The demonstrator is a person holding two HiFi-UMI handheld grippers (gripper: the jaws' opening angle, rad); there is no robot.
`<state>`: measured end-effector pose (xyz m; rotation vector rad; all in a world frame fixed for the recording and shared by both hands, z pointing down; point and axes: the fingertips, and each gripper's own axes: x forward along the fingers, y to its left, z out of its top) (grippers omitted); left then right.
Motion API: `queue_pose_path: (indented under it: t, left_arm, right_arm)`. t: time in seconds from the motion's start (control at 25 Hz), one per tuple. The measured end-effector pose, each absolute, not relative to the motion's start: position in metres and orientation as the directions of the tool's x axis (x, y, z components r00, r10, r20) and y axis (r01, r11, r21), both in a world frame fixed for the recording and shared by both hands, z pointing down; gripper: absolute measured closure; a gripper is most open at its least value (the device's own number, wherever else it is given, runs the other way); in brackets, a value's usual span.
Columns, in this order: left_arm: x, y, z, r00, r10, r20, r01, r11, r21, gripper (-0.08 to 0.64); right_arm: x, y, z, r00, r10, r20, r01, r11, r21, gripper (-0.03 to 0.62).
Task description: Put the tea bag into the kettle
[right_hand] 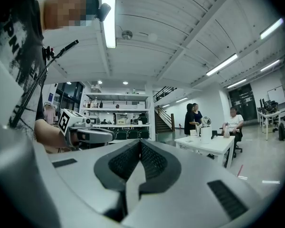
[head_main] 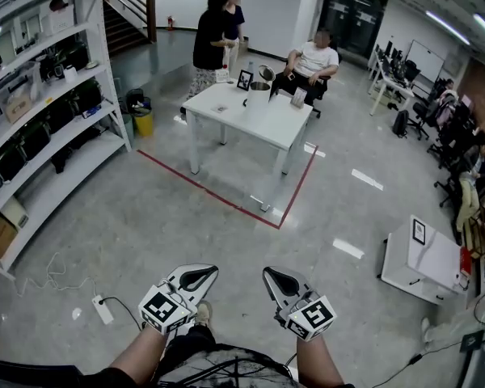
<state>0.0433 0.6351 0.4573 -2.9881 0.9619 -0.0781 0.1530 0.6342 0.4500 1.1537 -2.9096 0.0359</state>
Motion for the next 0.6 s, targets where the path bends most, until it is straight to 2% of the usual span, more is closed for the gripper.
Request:
queue_pose_path:
  t: [0.6]
  left_arm:
    - [-0.007,0.513,0.448,0.842,-0.539,0.030,-0.539,-0.842,-0.006,0.552]
  right_arm:
    - [0.099,0.522,0.439,-0.703,-0.711,0.022,-0.711,0.703,0.001,0.581]
